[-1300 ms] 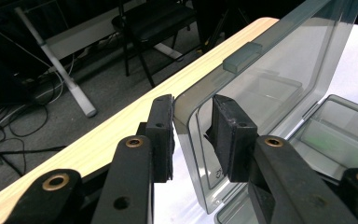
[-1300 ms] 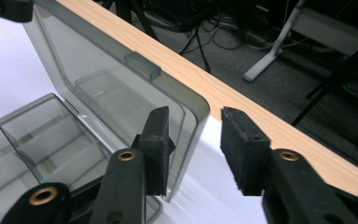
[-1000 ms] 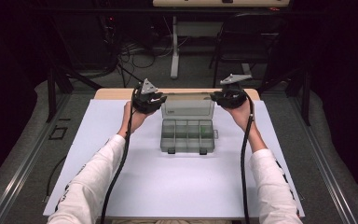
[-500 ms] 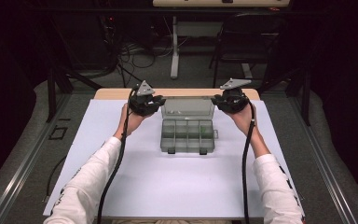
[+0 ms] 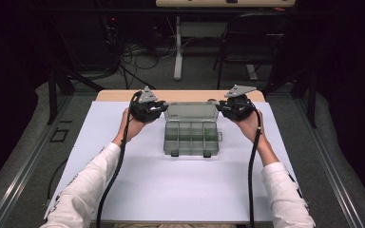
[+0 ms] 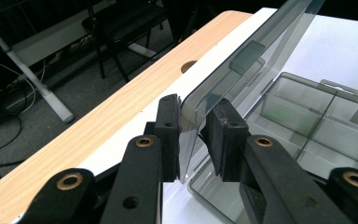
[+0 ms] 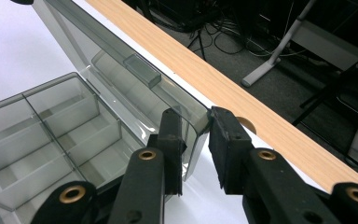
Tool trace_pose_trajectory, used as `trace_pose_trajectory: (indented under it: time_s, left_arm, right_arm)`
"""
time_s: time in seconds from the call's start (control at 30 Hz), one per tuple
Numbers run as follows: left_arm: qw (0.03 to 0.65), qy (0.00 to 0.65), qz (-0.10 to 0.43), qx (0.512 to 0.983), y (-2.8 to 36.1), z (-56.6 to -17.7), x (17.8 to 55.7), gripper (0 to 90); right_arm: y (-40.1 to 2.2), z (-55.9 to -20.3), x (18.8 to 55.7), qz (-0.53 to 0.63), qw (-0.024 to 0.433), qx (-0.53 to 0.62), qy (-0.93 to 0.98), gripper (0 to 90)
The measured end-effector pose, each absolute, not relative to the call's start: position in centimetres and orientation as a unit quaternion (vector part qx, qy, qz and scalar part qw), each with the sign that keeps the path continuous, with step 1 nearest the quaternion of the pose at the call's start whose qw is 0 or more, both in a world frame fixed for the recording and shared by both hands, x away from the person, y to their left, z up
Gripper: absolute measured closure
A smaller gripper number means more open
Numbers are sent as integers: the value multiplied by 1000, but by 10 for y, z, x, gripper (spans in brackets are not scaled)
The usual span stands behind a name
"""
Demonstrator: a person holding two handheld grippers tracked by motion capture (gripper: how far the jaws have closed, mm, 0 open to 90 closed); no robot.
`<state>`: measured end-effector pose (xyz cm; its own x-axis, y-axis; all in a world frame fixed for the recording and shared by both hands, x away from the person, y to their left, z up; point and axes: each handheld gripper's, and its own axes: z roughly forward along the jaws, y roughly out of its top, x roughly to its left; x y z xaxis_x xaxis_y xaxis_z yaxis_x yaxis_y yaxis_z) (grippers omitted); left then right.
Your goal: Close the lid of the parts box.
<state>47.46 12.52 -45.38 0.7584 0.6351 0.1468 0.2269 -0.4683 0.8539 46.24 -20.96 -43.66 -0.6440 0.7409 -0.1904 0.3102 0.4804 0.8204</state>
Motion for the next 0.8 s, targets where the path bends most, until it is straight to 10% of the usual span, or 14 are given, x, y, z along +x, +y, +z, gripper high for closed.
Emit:
trace_pose_trajectory:
  time_s: [0.8]
  left_arm:
    - [461, 251, 245, 815, 129, -469, 454, 735]
  right_arm:
    - [-209, -449, 438, 397, 304, 301, 812, 743]
